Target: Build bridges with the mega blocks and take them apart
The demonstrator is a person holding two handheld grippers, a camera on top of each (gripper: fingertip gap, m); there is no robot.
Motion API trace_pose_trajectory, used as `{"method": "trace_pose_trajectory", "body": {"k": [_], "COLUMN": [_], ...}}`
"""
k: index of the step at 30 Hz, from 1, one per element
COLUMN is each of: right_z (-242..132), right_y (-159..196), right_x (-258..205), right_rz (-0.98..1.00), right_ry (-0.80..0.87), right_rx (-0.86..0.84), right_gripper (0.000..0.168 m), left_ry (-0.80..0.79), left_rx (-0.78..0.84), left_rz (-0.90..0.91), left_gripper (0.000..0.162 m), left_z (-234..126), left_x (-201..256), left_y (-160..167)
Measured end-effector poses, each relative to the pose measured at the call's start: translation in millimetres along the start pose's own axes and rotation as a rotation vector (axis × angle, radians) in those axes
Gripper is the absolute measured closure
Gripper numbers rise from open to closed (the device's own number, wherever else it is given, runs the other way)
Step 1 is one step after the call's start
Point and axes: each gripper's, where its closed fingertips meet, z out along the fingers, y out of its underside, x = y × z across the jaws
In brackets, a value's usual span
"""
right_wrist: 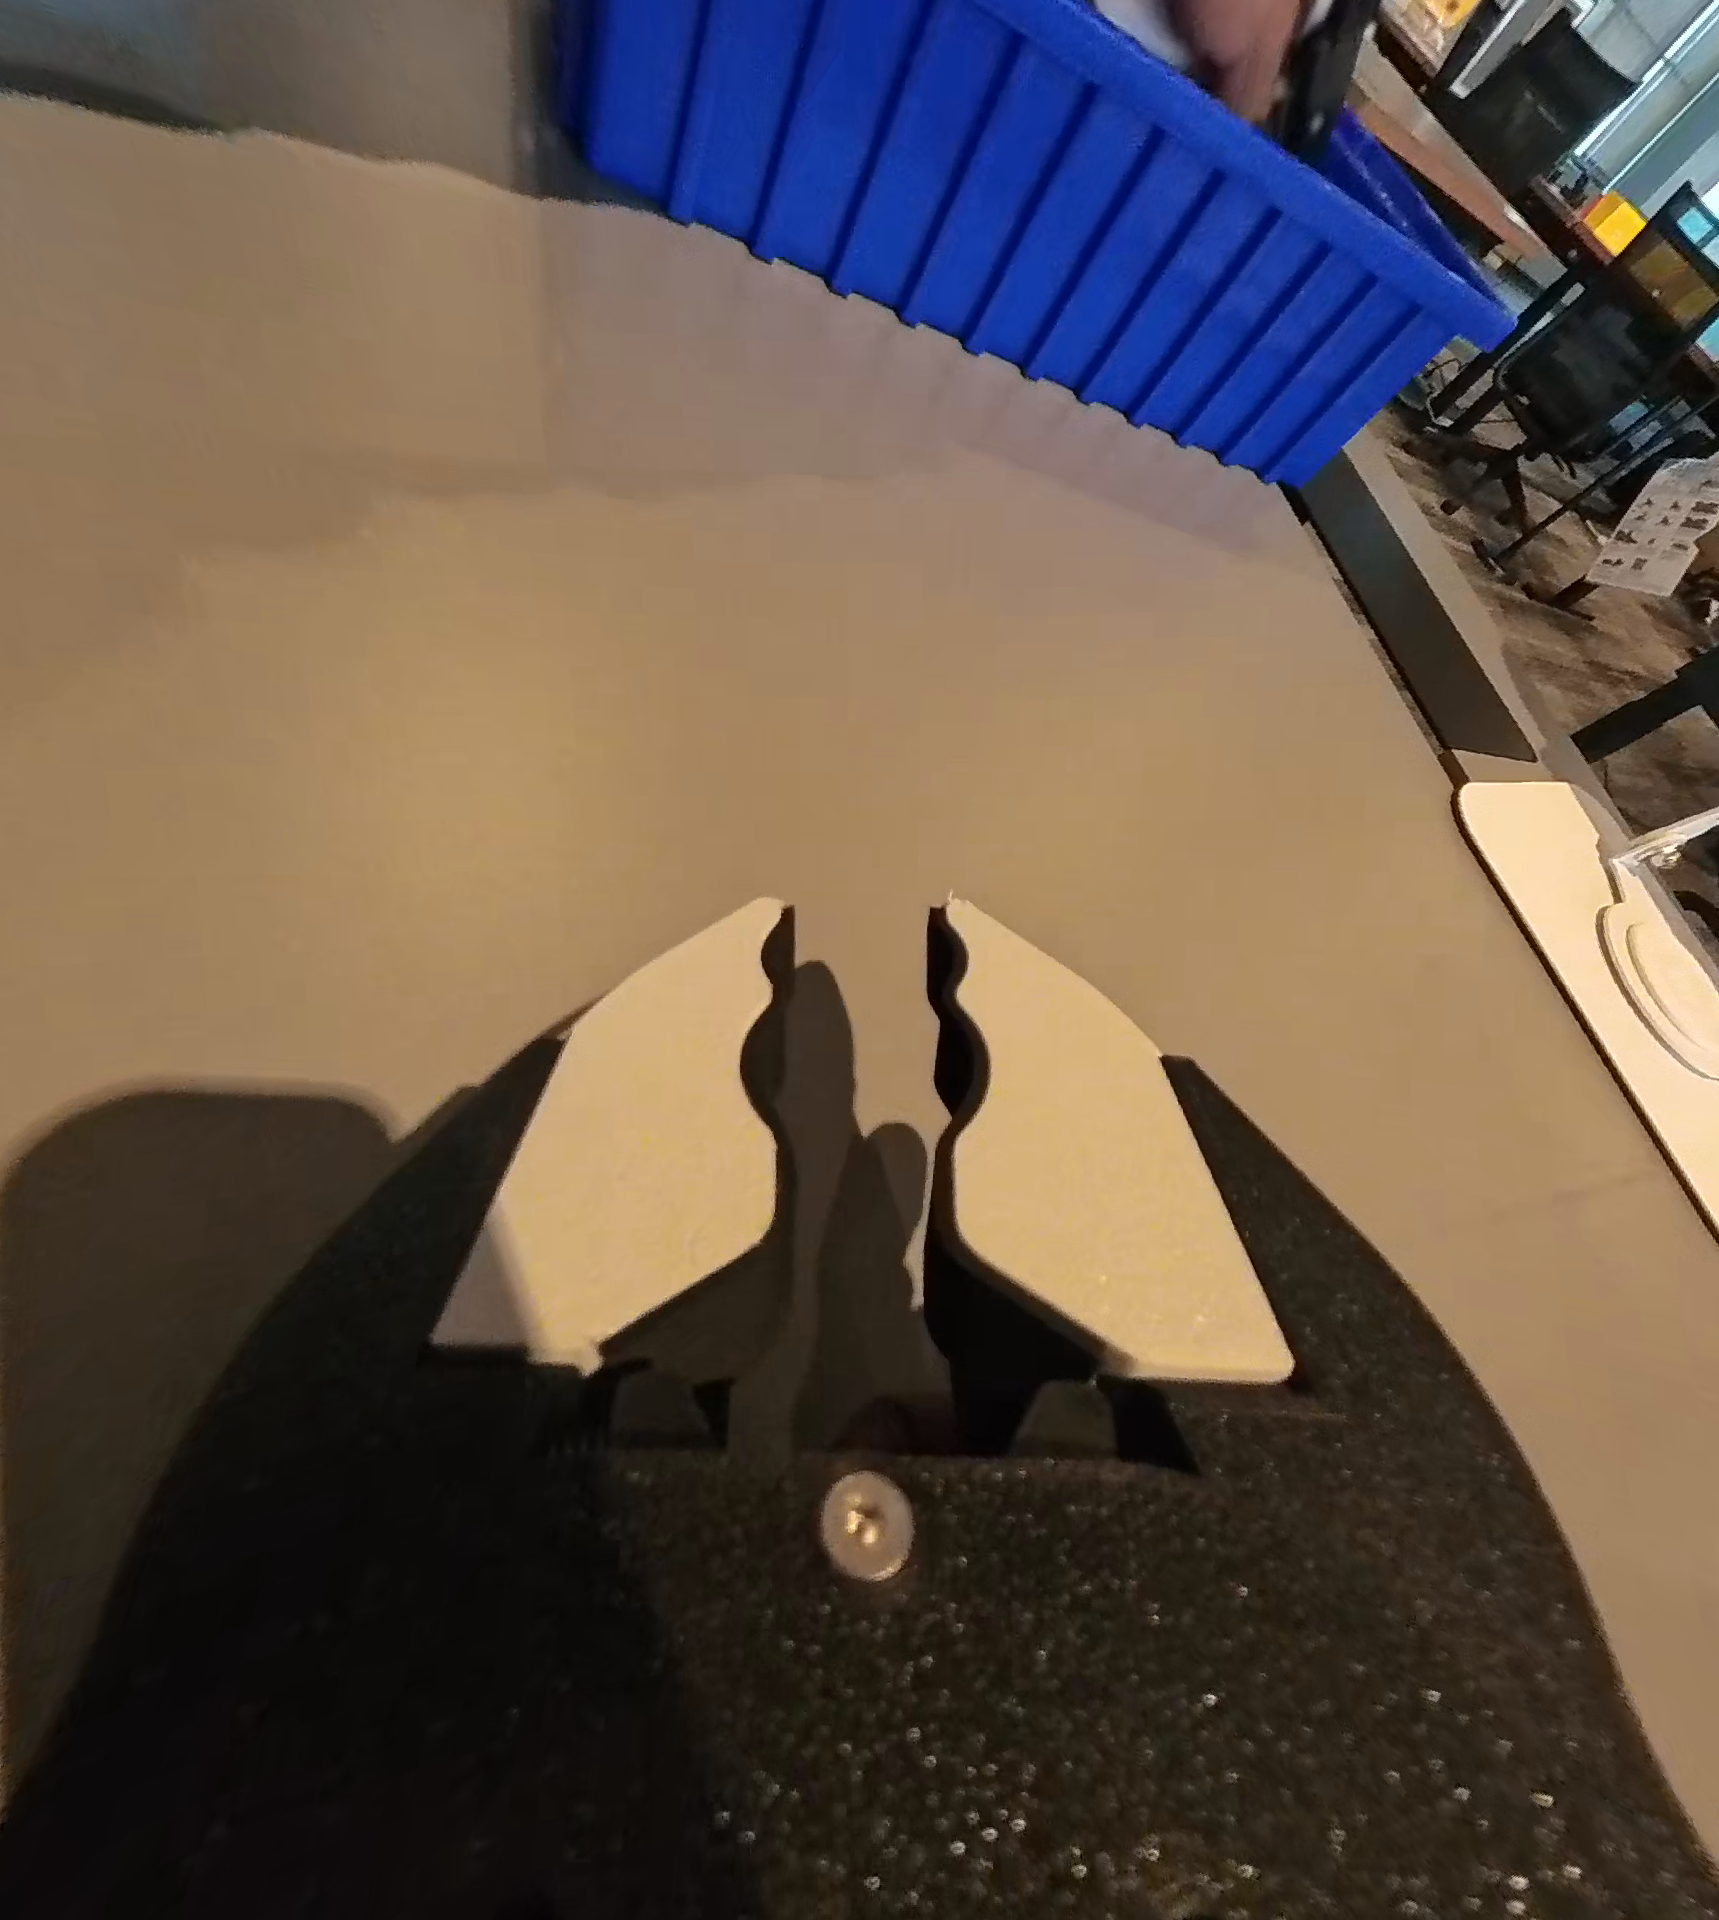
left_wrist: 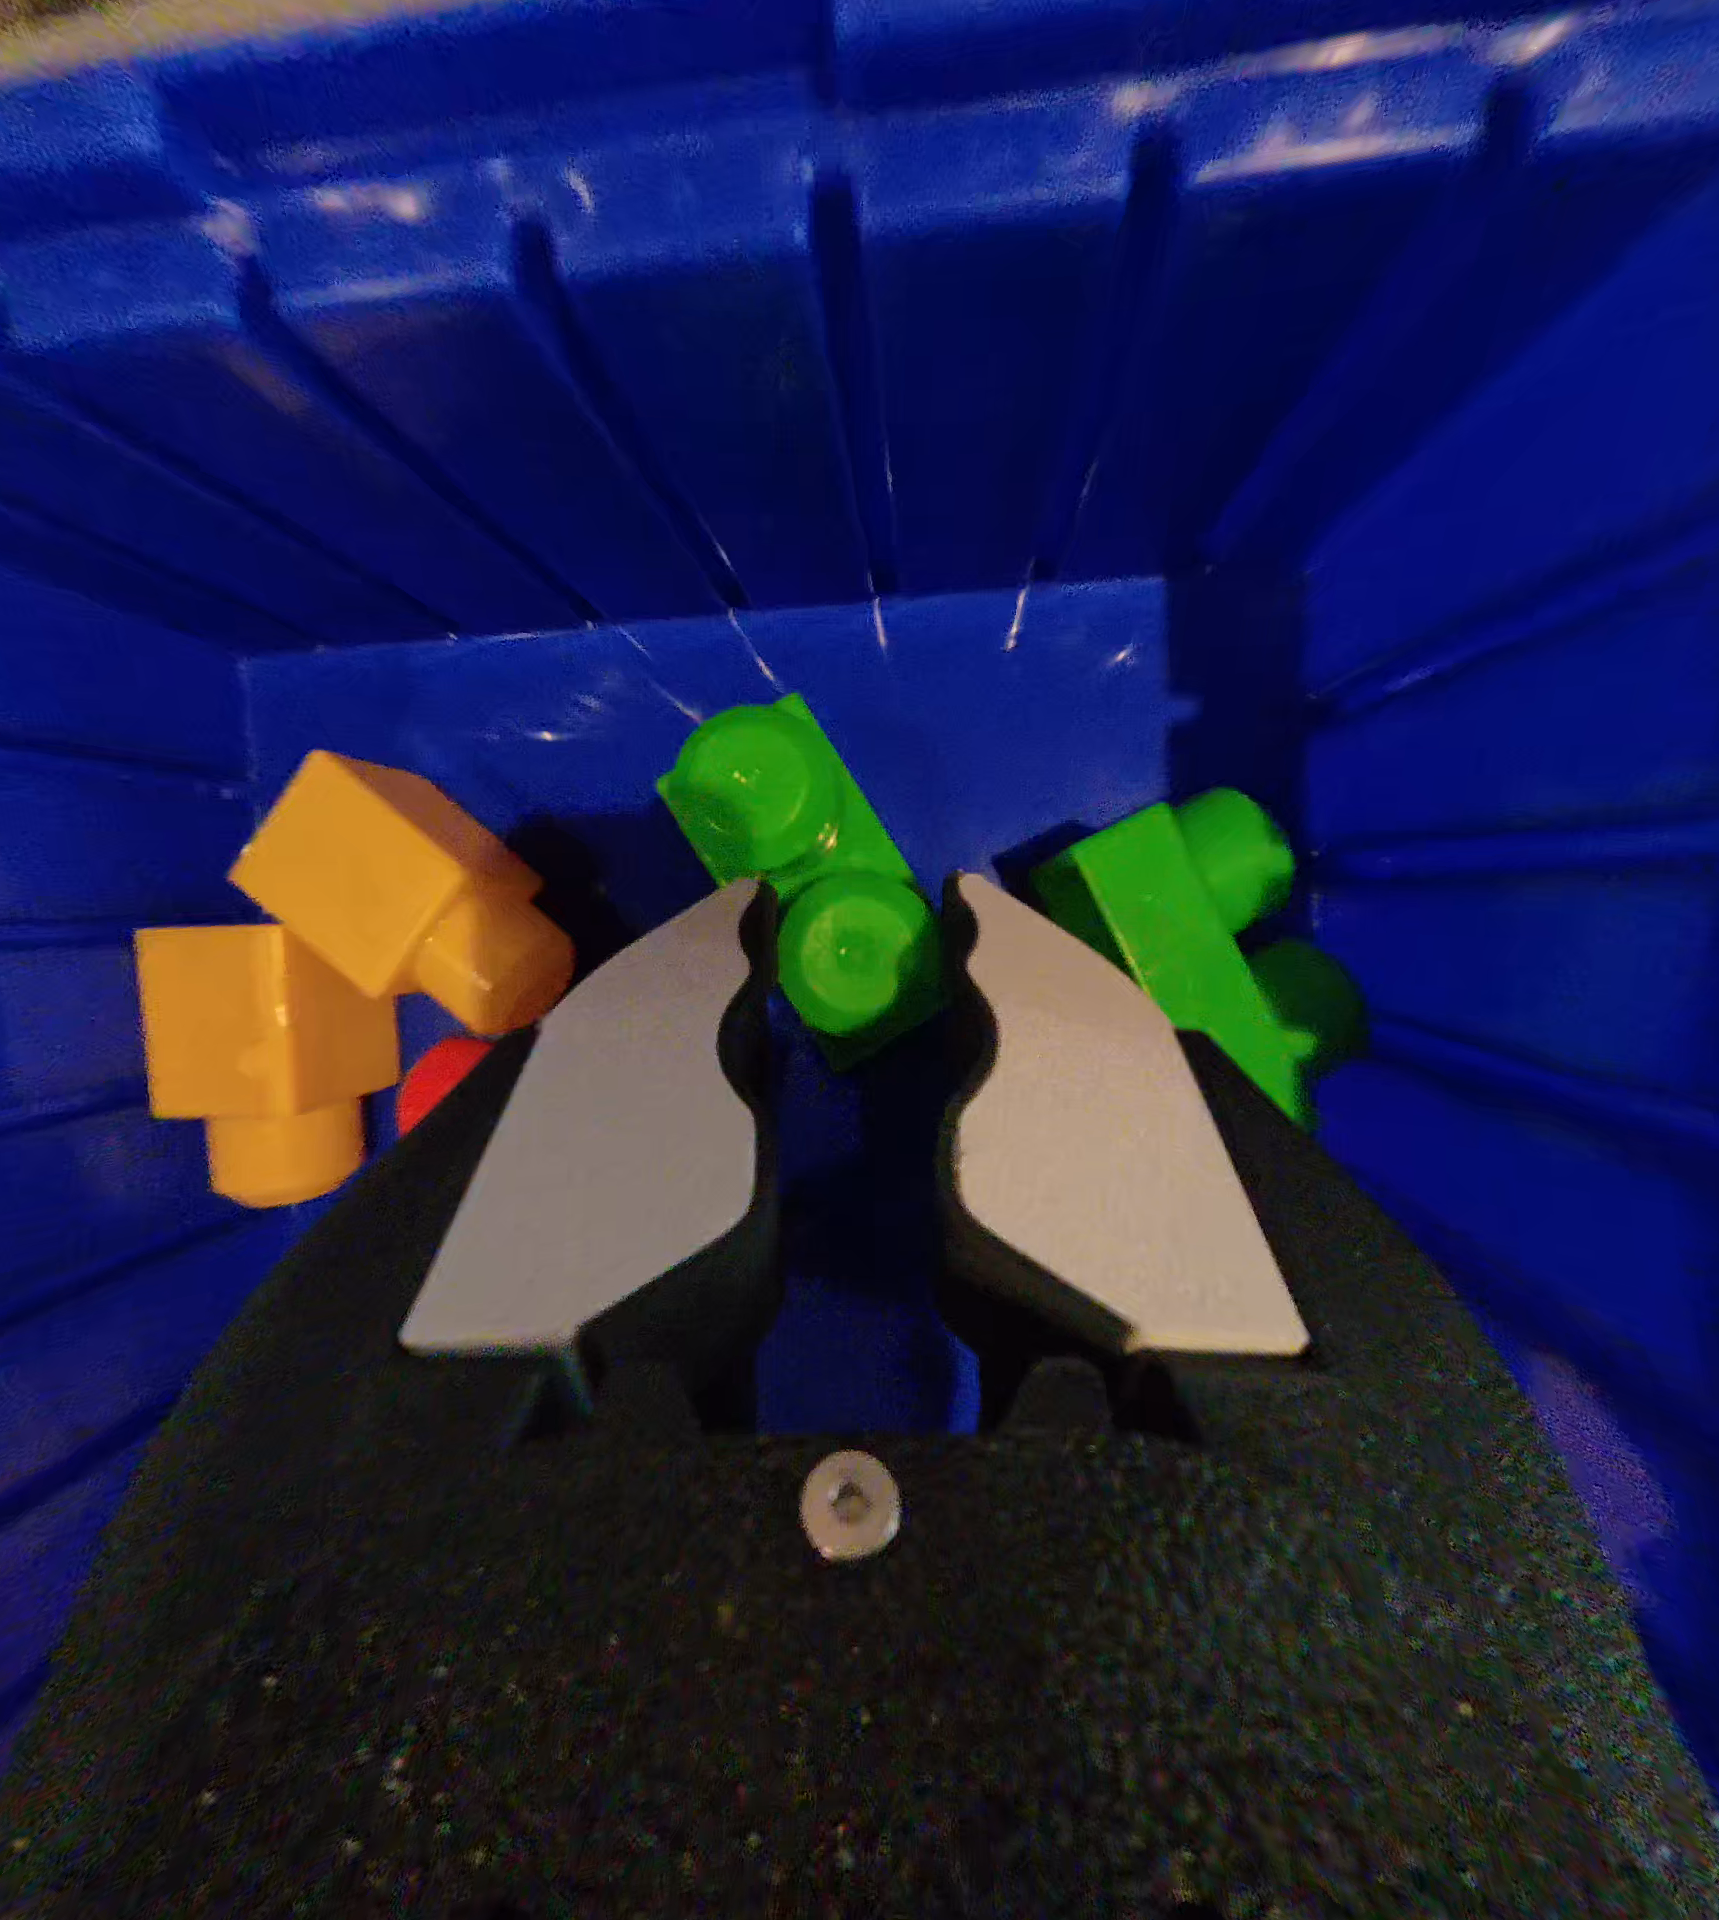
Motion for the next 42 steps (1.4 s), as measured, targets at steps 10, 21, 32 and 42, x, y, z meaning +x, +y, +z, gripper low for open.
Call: {"method": "trace_pose_trajectory", "body": {"k": [10,21,32,42], "right_z": [-8,-49,-41,-39], "right_y": [-6,-9,-3,-3], "right_x": [18,87,82,84], "right_rz": [0.167,0.488,0.503,0.524], "right_ry": [-0.003,0.148,0.113,0.105], "right_rx": [0.080,0.362,0.326,0.324], "right_gripper": [0.143,0.143,0.143,0.143], "left_ry": [0.530,0.891,0.638,0.037], "left_rx": [0.445,0.191,0.474,0.340], "left_rz": [0.655,1.240,0.959,0.309], "left_gripper": [0.133,0.133,0.082,0.109], "left_z": [-176,-118,-176,-180], "left_x": [250,416,342,17], "left_y": [-2,140,98,63]}}
